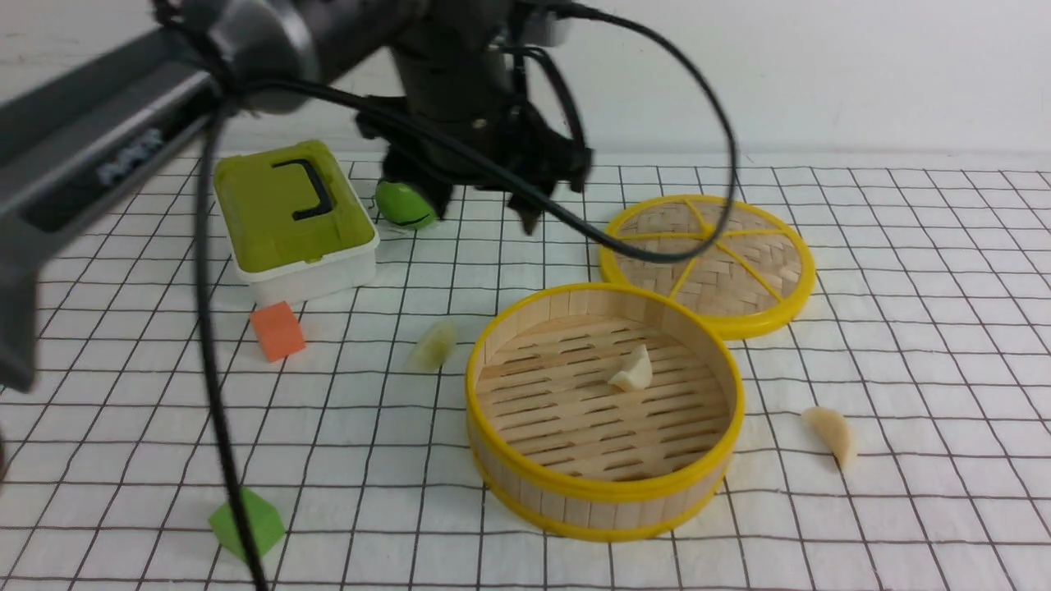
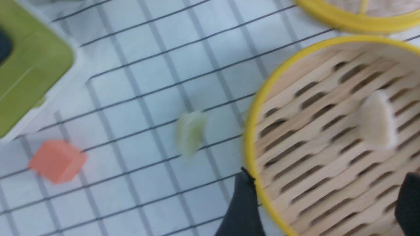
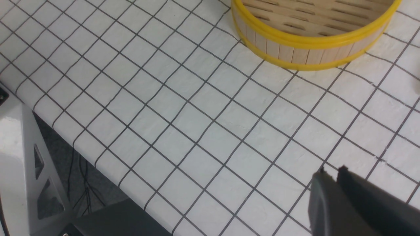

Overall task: Put the dumplings into the steamer on the table with the white tablecloth.
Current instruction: 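Place the dumpling into the bamboo steamer basket with the left gripper, then reach for and grasp a dumpling on the table with the left gripper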

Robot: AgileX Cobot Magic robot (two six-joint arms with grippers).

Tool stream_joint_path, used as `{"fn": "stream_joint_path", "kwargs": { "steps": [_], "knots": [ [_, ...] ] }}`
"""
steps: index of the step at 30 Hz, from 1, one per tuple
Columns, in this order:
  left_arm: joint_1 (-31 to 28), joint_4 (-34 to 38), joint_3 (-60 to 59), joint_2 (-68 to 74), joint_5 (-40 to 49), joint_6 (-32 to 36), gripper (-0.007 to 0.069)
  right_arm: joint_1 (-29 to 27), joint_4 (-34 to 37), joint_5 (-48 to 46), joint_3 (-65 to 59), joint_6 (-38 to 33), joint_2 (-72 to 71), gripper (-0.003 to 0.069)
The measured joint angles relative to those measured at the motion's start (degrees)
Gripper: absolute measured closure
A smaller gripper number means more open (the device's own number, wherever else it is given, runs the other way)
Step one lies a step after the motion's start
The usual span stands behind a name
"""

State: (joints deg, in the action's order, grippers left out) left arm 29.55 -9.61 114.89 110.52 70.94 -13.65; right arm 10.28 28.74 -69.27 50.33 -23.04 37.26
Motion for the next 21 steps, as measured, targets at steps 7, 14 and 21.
{"fn": "stream_joint_path", "kwargs": {
  "steps": [7,14,21],
  "knots": [
    [-8.7,2.9,-13.8,-2.7,-6.9,4.8,0.0060,0.0,0.0,1.3,0.0,0.0,0.0,0.0615],
    [-8.9,4.6,-14.6,3.2,-15.8,9.0,0.0060,0.0,0.0,1.6,0.0,0.0,0.0,0.0615],
    [-8.9,6.0,-14.6,10.6,-20.1,13.1,0.0126,0.0,0.0,0.6,0.0,0.0,0.0,0.0610]
  ]
}}
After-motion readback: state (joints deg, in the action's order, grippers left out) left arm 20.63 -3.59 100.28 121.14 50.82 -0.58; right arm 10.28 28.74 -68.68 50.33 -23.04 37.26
